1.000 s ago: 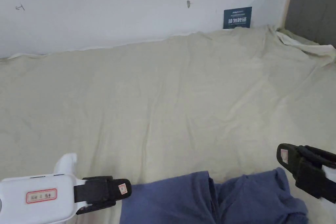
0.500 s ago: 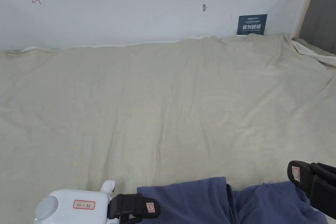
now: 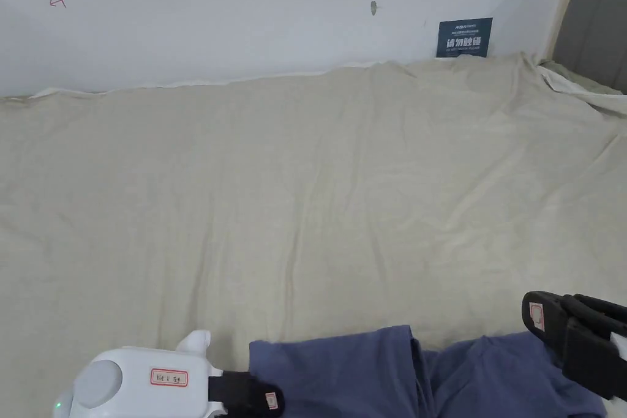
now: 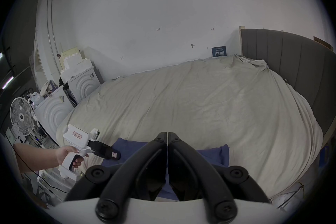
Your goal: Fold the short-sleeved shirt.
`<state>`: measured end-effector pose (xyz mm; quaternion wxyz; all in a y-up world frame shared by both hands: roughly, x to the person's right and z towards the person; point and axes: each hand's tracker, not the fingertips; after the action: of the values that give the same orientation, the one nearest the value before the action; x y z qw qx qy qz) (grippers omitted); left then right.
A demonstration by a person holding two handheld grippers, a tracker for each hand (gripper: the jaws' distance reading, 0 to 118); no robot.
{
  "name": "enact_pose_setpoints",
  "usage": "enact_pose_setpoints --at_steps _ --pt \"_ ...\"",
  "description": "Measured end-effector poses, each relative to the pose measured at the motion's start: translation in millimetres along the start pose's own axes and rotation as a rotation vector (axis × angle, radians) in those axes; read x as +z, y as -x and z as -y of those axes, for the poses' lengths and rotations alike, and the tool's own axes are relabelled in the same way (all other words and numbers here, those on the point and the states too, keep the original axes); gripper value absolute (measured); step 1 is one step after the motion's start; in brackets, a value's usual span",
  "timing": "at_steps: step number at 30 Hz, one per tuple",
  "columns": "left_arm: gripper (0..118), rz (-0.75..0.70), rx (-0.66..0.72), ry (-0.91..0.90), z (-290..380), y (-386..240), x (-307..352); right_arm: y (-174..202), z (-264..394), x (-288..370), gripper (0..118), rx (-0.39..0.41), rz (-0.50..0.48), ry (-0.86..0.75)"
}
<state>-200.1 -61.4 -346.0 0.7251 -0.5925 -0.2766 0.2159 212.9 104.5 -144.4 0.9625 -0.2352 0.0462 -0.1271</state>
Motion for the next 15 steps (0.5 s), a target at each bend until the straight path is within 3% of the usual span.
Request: enact_pose_setpoints --at_steps 2,5,9,12,13,15 --pt "6 0.047 0.039 0.045 0.9 -7.0 0.7 -1.7 0.4 0.6 2 -0.005 0.0 -0.001" --pt "6 -0.077 -0.092 0.009 -2.5 -33.4 26.0 -4.9 -0.7 2.3 2 -0.013 -0.004 -0.006" --pt "6 -0.453 -0.229 -0.092 -7.5 -53.4 83.2 -8.2 -2.8 1.4 2 -0.019 -0.013 -0.017" --pt "6 -0.633 -0.28 -0.137 -12.8 -53.9 110.3 -8.4 -3.4 -1.3 2 -0.038 -0.032 -0.023" --pt "6 -0.653 -0.303 -0.132 -10.3 -61.1 114.2 -8.2 -3.1 -1.8 2 -0.045 -0.038 -0.025" --pt "6 -0.545 -0.279 -0.115 -6.0 -76.2 113.6 -7.7 -2.4 -2.3 2 -0.055 -0.051 -0.032"
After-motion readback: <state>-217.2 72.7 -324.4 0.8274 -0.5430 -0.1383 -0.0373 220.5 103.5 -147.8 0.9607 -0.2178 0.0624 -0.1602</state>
